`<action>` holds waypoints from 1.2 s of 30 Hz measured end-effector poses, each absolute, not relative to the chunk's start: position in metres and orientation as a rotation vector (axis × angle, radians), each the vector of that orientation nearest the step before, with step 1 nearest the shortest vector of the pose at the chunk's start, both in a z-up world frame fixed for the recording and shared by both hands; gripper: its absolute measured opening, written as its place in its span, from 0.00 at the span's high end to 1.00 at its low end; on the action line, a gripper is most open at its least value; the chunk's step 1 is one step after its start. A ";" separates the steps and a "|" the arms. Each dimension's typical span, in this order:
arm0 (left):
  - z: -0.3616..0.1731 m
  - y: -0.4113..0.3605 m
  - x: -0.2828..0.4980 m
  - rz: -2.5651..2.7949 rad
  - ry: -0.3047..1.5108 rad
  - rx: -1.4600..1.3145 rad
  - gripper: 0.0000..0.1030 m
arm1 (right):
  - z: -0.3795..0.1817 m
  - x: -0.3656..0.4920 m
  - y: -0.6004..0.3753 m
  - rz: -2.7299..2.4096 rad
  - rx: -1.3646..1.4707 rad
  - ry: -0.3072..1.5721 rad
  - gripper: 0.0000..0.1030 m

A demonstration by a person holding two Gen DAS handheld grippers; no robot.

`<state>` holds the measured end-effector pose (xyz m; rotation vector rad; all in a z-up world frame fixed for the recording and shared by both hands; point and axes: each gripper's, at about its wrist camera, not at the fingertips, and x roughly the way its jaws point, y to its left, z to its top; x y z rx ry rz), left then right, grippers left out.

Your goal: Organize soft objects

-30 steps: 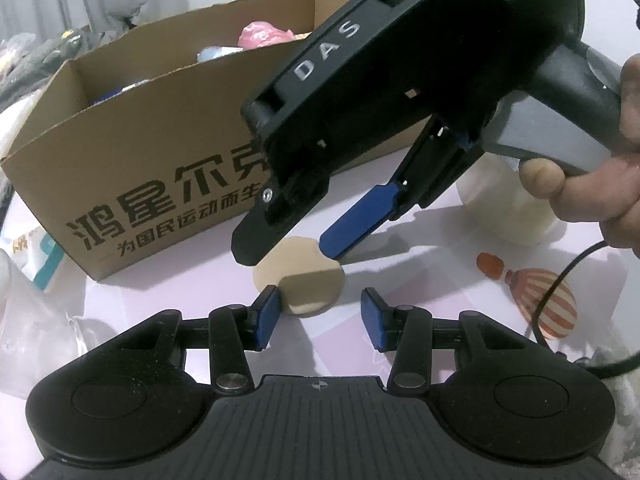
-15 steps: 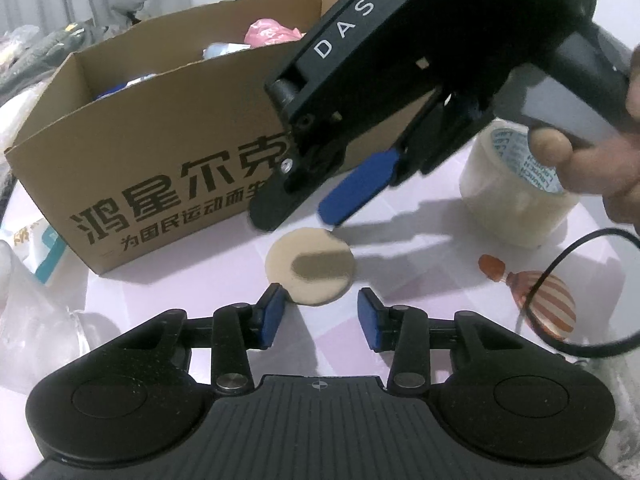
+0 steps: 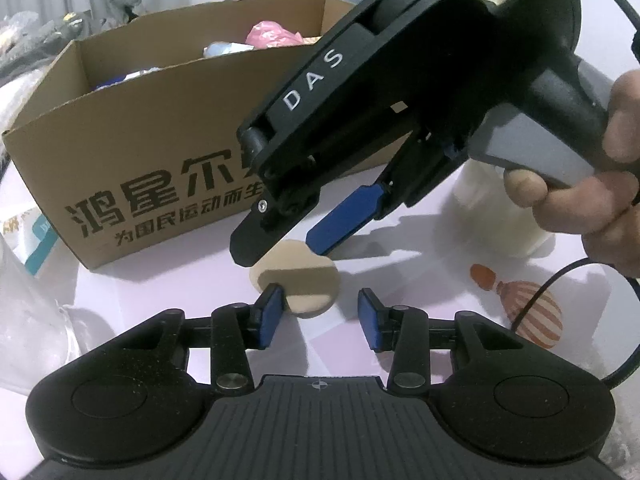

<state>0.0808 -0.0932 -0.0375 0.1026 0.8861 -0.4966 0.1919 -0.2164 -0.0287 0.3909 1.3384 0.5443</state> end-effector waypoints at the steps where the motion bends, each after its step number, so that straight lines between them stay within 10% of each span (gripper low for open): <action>1: -0.038 -0.092 0.081 -0.498 0.887 0.097 0.60 | -0.030 0.193 -0.218 0.545 0.410 1.342 0.63; 22: -0.037 -0.075 0.085 -0.528 0.869 0.040 0.57 | -0.029 0.194 -0.208 0.581 0.393 1.329 0.63; 36: -0.033 -0.065 0.077 -0.505 0.880 0.076 0.56 | -0.024 0.196 -0.207 0.535 0.258 1.372 0.87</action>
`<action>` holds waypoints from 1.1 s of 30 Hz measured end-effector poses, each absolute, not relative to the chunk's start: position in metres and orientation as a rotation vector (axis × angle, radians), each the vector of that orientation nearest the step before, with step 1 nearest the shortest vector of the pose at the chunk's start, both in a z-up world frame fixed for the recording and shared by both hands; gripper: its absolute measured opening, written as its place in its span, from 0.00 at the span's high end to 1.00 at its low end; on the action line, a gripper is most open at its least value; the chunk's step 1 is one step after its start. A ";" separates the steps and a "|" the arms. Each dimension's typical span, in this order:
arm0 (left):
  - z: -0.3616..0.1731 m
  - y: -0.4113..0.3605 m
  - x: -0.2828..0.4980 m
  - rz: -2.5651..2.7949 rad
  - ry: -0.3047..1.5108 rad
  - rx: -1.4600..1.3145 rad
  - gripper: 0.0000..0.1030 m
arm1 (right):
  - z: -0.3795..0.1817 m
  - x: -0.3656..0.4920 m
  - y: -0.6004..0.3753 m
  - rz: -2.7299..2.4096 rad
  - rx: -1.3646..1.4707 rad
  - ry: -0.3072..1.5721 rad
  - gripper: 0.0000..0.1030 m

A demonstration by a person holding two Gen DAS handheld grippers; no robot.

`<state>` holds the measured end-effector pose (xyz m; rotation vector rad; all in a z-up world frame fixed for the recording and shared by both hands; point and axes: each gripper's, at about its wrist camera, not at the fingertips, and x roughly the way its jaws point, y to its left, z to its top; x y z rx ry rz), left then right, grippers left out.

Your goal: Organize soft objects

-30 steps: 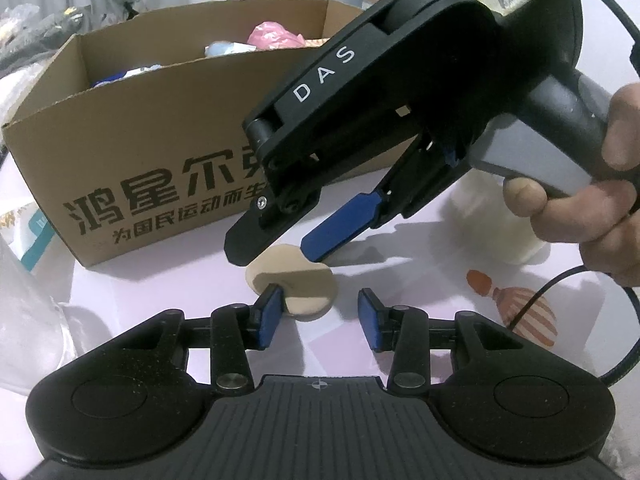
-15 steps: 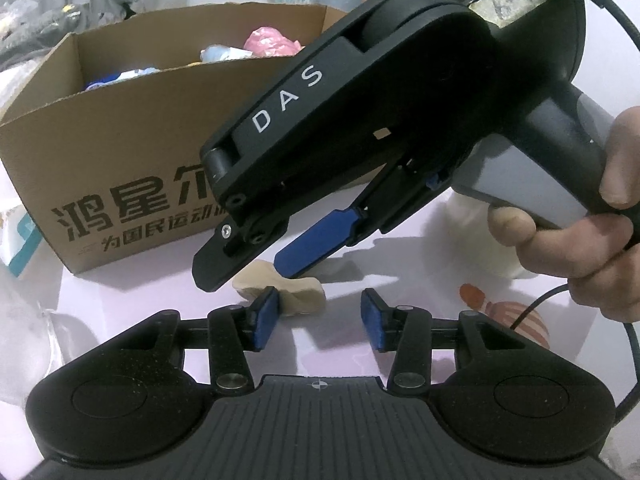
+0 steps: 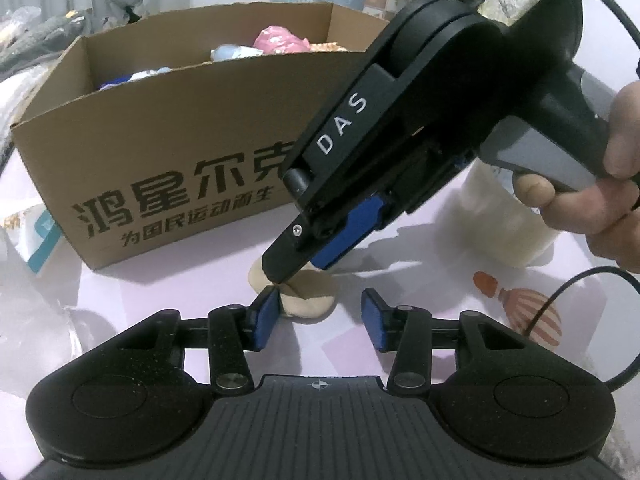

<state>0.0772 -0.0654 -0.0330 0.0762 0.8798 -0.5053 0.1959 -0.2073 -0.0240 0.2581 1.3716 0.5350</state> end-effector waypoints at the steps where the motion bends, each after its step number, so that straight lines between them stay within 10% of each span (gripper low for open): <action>1: -0.032 -0.064 0.077 -0.504 0.887 0.074 0.55 | -0.022 0.195 -0.203 0.530 0.227 1.371 0.87; 18: -0.017 -0.033 0.049 -0.518 0.919 0.007 0.51 | -0.012 0.175 -0.137 0.441 -0.108 1.352 0.51; 33: -0.008 -0.008 0.037 -0.507 0.884 -0.052 0.50 | -0.013 0.141 -0.117 0.445 -0.362 1.208 0.76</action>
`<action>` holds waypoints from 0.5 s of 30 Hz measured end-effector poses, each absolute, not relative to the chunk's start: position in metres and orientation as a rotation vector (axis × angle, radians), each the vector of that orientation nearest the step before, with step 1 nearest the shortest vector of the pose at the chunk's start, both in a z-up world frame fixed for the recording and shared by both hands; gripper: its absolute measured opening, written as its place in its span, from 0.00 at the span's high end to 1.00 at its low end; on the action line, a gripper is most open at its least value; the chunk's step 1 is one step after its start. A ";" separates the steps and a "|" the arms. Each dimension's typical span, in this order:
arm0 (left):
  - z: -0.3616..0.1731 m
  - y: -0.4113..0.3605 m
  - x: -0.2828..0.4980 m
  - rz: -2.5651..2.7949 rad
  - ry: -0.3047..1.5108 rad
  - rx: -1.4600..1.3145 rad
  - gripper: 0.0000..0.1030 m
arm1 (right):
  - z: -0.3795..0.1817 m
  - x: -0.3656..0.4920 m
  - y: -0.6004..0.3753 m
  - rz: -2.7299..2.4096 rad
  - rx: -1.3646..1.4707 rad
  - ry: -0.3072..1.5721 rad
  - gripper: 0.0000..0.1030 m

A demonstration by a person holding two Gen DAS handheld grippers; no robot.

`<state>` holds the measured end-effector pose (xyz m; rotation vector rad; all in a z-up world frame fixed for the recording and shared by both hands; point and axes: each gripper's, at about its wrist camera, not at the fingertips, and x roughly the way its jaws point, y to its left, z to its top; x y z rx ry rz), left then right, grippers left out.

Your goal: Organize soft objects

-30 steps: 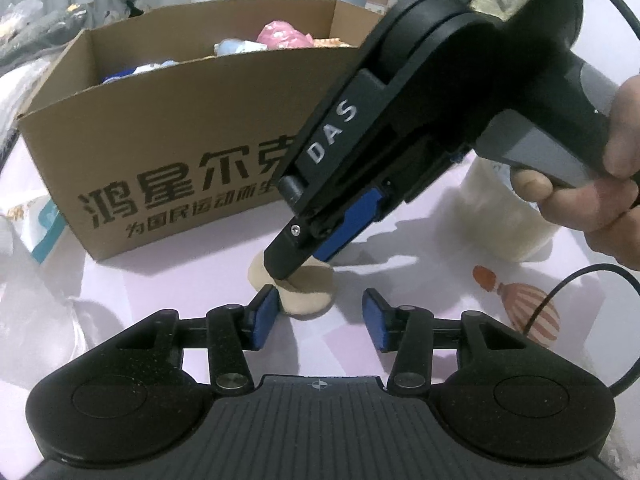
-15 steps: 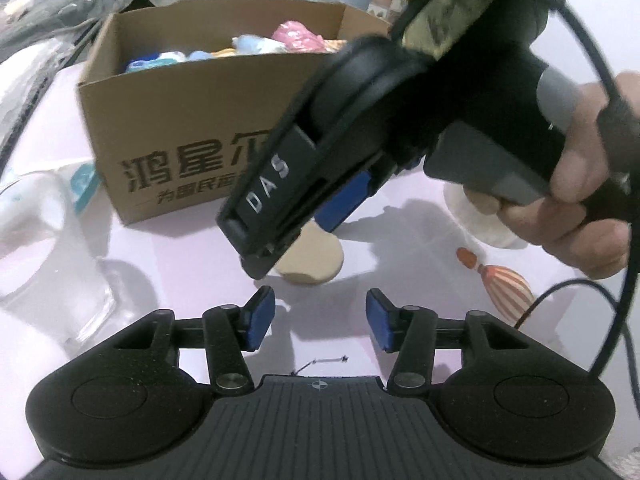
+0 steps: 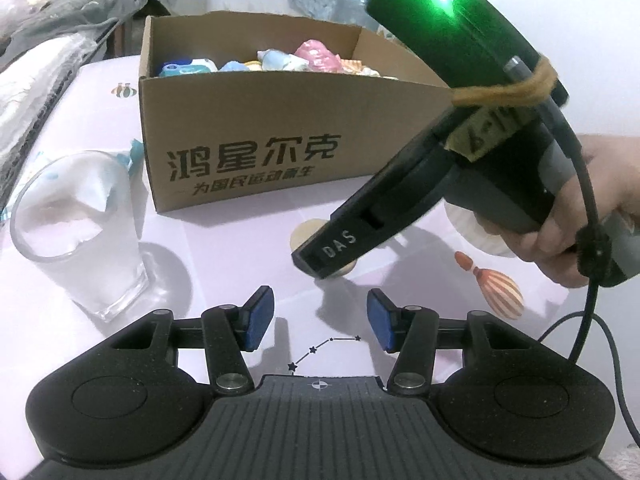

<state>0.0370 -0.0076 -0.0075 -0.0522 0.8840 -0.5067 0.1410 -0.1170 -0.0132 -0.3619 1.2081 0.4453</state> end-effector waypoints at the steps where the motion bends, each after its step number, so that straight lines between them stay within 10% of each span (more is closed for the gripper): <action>1: -0.008 -0.008 0.038 -0.506 0.882 -0.052 0.50 | -0.013 0.139 -0.119 0.447 -0.364 1.199 0.79; 7: -0.011 -0.005 0.039 -0.490 0.890 -0.058 0.50 | -0.010 0.131 -0.142 0.453 -0.293 1.159 0.99; 15: -0.015 -0.012 0.050 -0.469 0.914 -0.053 0.50 | 0.004 0.134 -0.184 0.489 -0.136 1.150 1.00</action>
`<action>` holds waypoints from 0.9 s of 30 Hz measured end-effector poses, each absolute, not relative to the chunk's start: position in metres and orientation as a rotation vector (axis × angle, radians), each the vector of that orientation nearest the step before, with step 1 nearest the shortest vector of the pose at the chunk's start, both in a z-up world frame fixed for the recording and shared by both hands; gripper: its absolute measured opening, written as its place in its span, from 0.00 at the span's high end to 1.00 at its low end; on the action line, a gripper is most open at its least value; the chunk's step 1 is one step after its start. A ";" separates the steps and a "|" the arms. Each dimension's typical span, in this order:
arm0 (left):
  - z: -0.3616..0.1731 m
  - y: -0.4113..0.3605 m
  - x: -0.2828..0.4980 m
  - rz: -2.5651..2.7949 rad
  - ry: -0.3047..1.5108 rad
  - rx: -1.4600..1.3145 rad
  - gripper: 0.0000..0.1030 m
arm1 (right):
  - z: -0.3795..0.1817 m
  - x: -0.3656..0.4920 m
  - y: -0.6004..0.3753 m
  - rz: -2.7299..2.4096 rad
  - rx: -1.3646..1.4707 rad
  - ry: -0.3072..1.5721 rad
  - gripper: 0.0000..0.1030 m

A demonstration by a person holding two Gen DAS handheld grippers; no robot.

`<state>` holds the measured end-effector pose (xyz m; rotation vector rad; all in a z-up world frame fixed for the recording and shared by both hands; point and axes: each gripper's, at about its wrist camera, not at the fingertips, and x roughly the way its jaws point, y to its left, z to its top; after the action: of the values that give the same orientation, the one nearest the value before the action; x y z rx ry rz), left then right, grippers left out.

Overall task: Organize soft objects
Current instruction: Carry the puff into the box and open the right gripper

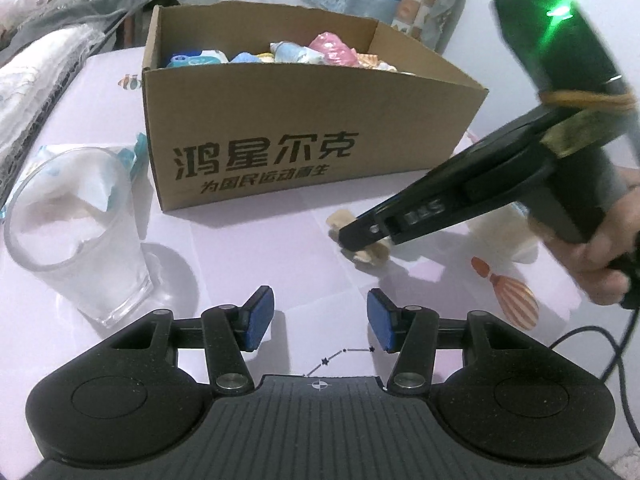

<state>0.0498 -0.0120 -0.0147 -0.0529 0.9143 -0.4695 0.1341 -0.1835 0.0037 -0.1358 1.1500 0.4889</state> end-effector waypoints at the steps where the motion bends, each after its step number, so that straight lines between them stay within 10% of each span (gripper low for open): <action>1: -0.015 -0.014 0.052 -0.467 0.916 -0.051 0.50 | 0.011 0.133 -0.186 0.496 -0.125 1.129 1.00; 11: -0.011 -0.020 0.074 -0.429 0.907 -0.043 0.40 | 0.131 0.140 -0.214 0.530 -0.104 0.779 1.00; 23: -0.007 -0.014 0.084 -0.424 0.892 -0.042 0.36 | 0.048 0.261 -0.212 0.380 -0.195 1.230 1.00; 27: -0.008 -0.013 0.087 -0.431 0.894 -0.049 0.36 | 0.033 0.274 -0.208 0.339 -0.246 1.304 0.85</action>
<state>0.0874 -0.0133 -0.0084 -0.0487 0.8940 -0.4309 0.2736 -0.2085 0.0327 -0.2459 1.3037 0.3389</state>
